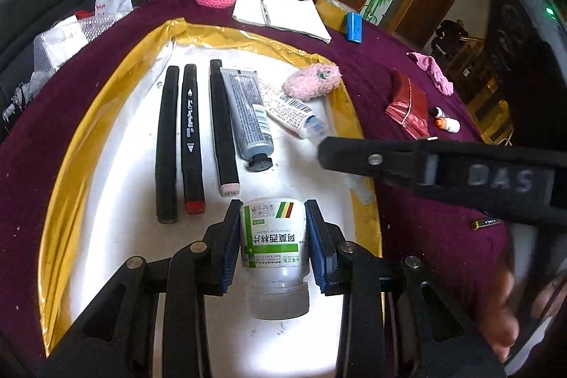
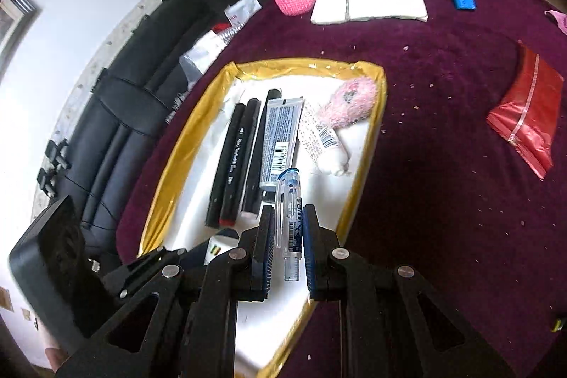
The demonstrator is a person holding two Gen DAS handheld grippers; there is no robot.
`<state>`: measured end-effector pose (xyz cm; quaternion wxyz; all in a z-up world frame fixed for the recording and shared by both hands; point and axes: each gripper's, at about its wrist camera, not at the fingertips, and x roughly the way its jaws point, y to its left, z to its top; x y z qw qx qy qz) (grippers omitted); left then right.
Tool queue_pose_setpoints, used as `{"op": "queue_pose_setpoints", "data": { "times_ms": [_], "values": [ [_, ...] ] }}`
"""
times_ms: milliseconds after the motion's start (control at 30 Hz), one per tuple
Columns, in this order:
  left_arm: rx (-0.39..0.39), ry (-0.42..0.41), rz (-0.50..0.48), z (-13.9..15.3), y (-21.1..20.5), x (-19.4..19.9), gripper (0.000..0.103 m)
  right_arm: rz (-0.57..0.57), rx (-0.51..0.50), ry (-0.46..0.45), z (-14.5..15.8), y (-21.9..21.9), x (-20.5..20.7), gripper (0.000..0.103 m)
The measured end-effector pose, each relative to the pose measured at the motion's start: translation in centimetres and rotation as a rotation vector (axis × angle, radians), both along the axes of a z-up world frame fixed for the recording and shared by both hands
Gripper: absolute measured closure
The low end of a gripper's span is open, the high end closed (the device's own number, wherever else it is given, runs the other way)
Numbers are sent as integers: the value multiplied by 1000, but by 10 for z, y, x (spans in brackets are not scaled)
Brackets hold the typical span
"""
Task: Organize objects
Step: 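Lower the pill bottle into the tray with the left tool while the right tool places the pen there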
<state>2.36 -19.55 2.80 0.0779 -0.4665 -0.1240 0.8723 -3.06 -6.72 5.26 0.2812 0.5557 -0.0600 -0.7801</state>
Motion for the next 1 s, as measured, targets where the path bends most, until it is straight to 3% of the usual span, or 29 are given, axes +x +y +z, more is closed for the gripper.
{"op": "queue_pose_setpoints", "data": {
  "times_ms": [200,600,767,900,1000],
  "values": [
    [39,-9,11,-6,-8,-4,71,21,77,16,-15,-17,-6,90],
    [83,-10,23,-6,-12,0,71,27,179,98,-12,-32,-1,88],
    [111,-20,28,-5,-15,1,70,27,137,128,-4,-31,3,64],
    [126,-24,36,1,-15,6,51,9,104,168,9,-23,8,57],
    [114,-22,43,8,-11,12,47,-10,87,206,19,-11,16,53]
  ]
}}
